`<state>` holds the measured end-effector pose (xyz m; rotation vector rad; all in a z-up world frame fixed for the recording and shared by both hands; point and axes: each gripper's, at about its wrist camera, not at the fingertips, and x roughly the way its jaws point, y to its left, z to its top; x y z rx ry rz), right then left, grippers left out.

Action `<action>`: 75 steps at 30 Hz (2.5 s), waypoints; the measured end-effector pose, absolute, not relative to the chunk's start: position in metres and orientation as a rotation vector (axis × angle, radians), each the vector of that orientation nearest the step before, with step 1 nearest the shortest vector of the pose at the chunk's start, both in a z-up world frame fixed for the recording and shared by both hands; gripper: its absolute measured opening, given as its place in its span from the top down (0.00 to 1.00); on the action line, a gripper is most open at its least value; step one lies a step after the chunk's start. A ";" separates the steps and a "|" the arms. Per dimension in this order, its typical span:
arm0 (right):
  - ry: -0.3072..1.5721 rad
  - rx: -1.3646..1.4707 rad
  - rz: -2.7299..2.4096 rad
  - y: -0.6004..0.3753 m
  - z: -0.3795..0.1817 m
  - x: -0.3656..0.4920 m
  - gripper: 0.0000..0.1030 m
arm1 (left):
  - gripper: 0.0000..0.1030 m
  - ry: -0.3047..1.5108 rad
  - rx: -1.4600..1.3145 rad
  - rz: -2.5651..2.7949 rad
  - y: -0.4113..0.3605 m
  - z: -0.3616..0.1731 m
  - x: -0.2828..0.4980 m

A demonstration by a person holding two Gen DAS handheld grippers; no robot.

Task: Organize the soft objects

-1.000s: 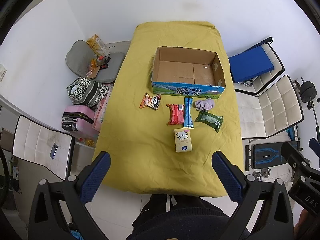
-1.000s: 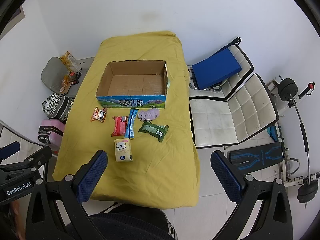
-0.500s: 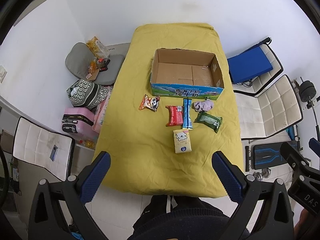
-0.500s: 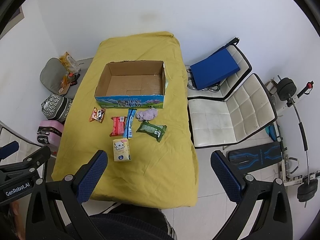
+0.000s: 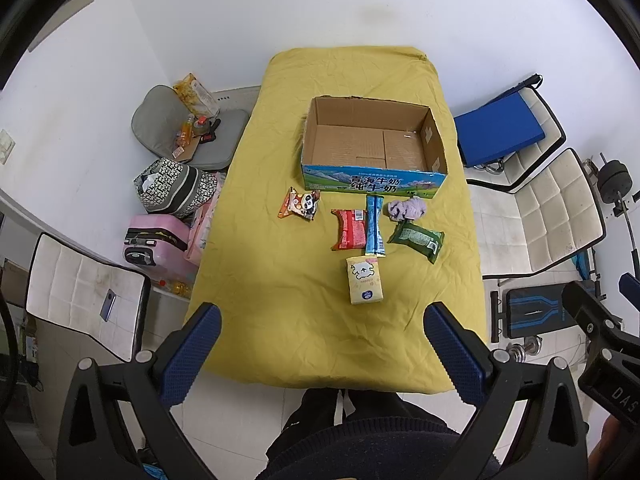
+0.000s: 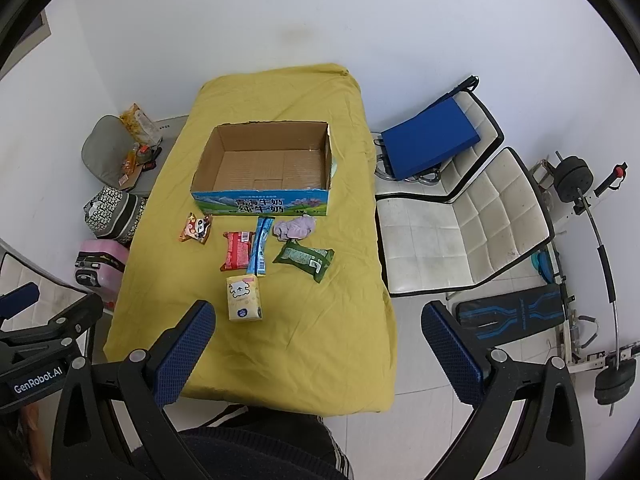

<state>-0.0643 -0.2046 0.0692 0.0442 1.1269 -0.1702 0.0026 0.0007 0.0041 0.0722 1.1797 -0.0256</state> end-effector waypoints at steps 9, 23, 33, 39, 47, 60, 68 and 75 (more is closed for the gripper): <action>1.125 0.043 -0.169 -0.205 0.070 -0.064 0.00 | 0.00 1.167 0.070 -0.026 0.005 0.005 0.000; 1.123 0.037 -0.174 -0.203 0.069 -0.067 0.00 | 0.00 1.160 0.061 -0.028 0.007 0.007 0.002; 1.129 0.041 -0.168 -0.201 0.067 -0.063 0.00 | 0.00 1.164 0.061 -0.023 0.006 0.004 0.000; 1.136 0.048 -0.164 -0.201 0.060 -0.059 0.00 | 0.00 1.168 0.057 -0.023 0.009 0.001 0.003; 1.202 0.081 -0.136 -0.216 -0.012 -0.014 0.00 | 0.00 1.201 0.025 0.010 0.018 -0.057 0.067; 1.405 -0.185 0.030 -0.230 -0.263 0.132 0.02 | 0.05 1.595 -0.051 -0.042 -0.019 -0.278 0.142; 1.542 -0.421 0.238 -0.194 -0.376 0.181 0.09 | 0.07 1.751 -0.103 -0.035 -0.038 -0.368 0.143; 1.723 -0.263 0.197 -0.207 -0.431 0.197 0.48 | 0.34 1.795 -0.189 -0.026 -0.040 -0.398 0.130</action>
